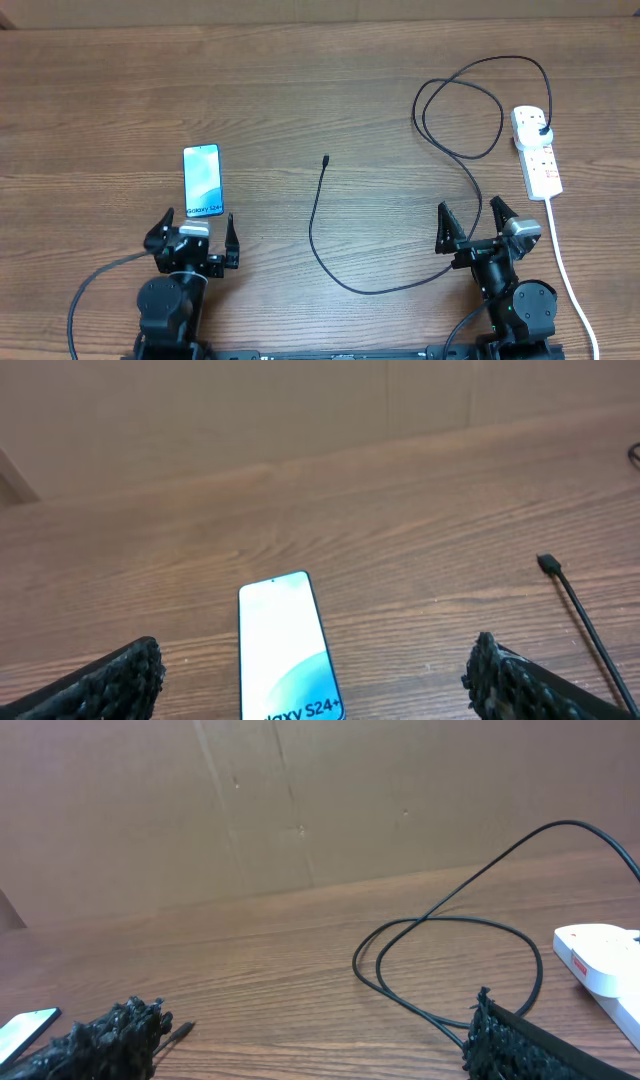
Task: Plug charger to phone and switch on socket
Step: 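Move the left gripper forward over the Galaxy S24+ phone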
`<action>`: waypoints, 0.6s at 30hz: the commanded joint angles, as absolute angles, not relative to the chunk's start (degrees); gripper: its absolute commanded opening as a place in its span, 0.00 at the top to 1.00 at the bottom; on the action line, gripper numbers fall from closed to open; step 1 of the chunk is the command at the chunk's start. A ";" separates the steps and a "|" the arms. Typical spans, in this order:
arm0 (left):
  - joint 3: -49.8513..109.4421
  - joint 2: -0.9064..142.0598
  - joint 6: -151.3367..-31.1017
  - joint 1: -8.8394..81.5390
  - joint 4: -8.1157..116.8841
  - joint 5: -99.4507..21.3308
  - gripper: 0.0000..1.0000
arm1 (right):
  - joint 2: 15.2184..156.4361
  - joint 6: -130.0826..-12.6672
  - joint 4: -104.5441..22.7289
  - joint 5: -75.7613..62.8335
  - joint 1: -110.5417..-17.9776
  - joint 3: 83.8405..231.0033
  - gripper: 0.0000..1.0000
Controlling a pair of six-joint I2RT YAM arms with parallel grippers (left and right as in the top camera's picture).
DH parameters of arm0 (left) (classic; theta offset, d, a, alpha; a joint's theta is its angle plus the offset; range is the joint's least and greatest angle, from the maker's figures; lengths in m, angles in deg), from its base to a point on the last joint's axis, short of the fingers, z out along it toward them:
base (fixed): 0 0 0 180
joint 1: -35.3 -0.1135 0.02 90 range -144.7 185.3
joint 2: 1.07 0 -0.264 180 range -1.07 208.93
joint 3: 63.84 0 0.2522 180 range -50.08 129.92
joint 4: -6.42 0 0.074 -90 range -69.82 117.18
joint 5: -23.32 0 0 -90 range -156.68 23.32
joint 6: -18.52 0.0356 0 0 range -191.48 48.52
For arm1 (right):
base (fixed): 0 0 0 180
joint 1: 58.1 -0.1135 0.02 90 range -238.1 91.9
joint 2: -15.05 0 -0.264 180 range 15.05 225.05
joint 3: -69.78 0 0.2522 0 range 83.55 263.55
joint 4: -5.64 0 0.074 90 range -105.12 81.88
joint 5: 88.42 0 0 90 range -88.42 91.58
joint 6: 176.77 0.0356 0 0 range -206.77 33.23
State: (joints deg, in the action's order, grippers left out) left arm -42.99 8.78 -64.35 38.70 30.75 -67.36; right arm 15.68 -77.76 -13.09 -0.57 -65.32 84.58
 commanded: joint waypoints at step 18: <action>9.45 60.60 -71.91 39.05 58.99 -59.08 0.00 | 15.22 -77.43 -12.79 -0.62 -65.65 83.99 0.00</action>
